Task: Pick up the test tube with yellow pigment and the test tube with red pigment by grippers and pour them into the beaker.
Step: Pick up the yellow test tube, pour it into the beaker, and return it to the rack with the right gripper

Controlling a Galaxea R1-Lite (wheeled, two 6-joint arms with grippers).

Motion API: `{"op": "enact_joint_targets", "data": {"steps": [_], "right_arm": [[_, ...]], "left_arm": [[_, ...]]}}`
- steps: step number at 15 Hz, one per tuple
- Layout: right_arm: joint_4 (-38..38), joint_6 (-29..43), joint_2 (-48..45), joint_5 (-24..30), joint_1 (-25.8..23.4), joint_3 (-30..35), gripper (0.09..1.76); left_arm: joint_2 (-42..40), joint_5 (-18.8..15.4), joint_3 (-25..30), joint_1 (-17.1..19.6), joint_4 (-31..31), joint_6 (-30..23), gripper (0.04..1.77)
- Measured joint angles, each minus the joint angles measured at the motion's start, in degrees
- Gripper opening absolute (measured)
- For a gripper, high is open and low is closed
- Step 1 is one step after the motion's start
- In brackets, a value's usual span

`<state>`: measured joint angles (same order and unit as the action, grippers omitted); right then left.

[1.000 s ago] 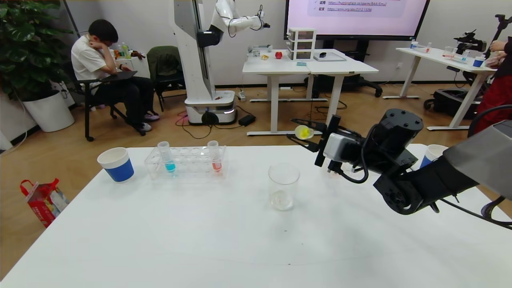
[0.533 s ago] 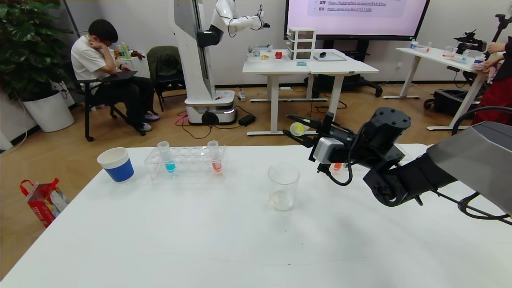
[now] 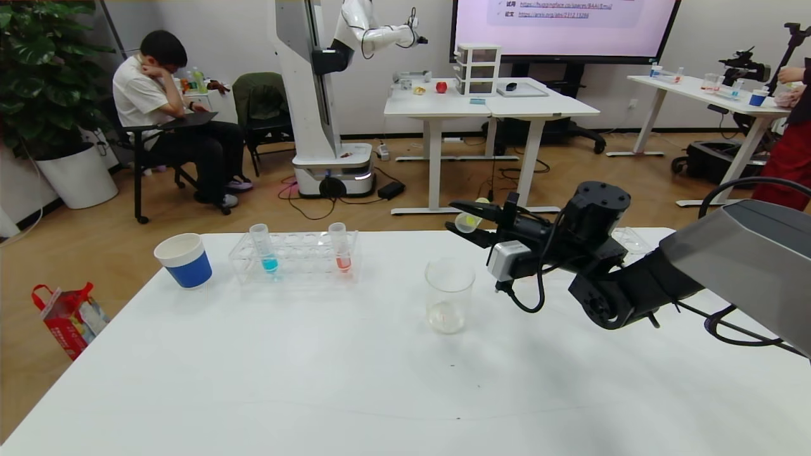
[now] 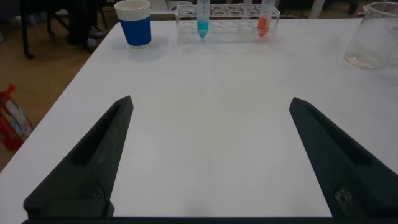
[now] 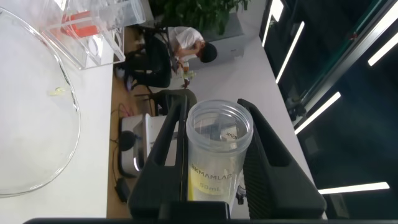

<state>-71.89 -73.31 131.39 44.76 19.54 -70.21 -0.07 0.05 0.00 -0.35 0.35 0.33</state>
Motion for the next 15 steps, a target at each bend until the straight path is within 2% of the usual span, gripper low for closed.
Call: {"op": "enact_joint_targets", "data": {"steps": [15], "right_arm": [[0.3,-12.2,0.7,0.0,0.8,-0.5,0.51]], "left_arm": [[0.0,0.0,0.0,0.0,0.0,0.0,1.75]]}}
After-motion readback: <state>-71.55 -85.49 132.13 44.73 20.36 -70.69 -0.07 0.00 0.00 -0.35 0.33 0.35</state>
